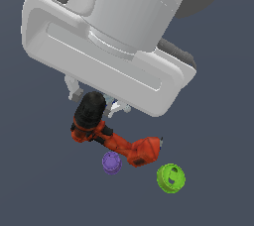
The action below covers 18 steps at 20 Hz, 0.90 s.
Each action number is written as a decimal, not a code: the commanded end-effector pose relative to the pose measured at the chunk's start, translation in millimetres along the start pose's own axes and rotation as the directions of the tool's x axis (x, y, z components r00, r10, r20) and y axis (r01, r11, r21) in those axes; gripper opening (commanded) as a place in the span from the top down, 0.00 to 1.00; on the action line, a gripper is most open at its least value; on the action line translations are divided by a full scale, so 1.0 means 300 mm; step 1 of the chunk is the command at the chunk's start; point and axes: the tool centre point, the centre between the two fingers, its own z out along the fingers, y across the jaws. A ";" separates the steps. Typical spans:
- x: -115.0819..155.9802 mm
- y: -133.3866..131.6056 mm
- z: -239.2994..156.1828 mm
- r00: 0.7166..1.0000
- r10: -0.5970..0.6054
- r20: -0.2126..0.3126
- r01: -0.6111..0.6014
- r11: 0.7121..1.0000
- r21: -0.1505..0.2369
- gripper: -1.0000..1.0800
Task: Pick up a designated object from a clutter of objects.
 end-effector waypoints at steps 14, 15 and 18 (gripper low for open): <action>-0.138 0.020 -0.234 1.000 0.004 -0.010 -0.004 1.000 0.002 1.00; -0.140 0.020 -0.239 1.000 0.004 -0.010 -0.004 1.000 0.002 1.00; -0.141 0.019 -0.243 1.000 0.004 -0.010 -0.004 1.000 0.002 1.00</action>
